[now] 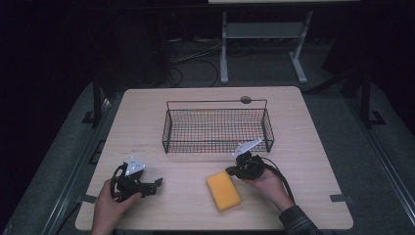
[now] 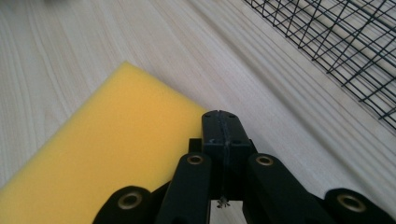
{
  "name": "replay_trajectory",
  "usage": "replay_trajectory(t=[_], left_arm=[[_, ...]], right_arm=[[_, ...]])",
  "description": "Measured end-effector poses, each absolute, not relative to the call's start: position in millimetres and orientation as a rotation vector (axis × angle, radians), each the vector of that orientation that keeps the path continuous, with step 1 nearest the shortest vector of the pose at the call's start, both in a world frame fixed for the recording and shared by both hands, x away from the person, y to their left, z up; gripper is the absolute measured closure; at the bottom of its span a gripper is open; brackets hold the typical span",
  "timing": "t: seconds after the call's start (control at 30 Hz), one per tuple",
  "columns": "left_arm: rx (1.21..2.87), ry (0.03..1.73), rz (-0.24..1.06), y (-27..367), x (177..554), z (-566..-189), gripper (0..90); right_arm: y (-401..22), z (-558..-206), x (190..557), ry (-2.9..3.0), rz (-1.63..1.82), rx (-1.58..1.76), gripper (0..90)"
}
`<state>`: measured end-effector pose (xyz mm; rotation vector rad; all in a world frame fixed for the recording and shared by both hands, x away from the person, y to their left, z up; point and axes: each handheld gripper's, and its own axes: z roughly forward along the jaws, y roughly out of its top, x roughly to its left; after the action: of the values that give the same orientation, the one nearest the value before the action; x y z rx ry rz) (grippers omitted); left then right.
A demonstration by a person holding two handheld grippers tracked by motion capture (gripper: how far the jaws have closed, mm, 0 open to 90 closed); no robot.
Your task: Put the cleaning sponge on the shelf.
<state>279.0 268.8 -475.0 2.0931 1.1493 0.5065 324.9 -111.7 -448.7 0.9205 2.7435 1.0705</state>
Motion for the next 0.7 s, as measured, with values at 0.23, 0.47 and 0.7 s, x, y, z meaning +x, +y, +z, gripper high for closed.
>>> replay_trajectory(t=[0.23, 0.47, 0.7], left_arm=[[2.093, 1.149, 0.506, 269, 279, -475, 12.7], [2.093, 1.149, 0.507, 269, 279, -475, 12.7], [2.093, 1.149, 0.506, 269, 279, -475, 12.7]], right_arm=[[-103, -448, 326, 2.755, 1.071, 0.908, 89.7], [-91, -447, 327, 2.772, 1.074, 0.876, 89.6], [-82, -445, 329, 2.78, 1.08, 0.856, 89.7]])
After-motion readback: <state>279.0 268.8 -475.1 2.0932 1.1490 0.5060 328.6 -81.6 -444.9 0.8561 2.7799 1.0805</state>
